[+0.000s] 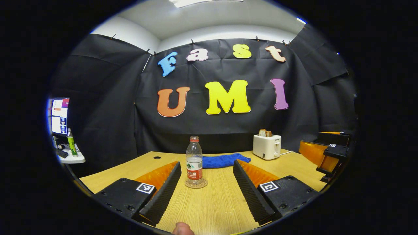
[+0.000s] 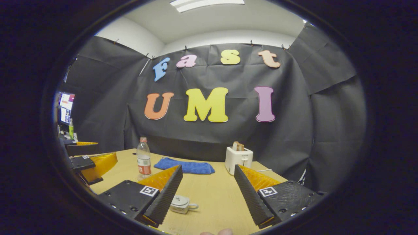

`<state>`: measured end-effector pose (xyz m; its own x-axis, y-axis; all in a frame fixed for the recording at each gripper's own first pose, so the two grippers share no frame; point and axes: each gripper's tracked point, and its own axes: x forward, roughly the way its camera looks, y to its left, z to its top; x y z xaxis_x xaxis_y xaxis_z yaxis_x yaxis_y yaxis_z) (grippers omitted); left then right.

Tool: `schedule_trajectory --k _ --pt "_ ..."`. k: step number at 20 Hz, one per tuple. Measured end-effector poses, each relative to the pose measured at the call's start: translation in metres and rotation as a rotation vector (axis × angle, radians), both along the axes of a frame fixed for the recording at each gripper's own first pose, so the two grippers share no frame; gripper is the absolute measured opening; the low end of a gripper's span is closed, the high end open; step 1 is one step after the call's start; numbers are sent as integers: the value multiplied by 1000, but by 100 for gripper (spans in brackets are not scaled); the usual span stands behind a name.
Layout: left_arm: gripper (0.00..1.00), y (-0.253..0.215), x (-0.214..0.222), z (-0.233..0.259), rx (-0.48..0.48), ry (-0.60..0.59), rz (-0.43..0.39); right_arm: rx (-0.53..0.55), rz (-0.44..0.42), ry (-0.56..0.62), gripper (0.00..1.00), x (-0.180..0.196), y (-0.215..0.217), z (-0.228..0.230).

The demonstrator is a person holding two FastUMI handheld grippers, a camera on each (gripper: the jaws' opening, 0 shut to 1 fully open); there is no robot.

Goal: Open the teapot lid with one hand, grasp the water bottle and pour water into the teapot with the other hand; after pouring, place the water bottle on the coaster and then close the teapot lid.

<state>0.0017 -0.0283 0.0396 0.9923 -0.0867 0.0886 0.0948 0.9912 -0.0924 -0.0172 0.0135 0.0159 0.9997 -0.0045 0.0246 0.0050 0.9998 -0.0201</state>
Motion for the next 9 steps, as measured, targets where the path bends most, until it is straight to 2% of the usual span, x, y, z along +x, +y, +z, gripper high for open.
schedule_trajectory --k 9 --pt "100 16 3 -3 -2 7 37 -5 -40 1 97 -5 -4 6"
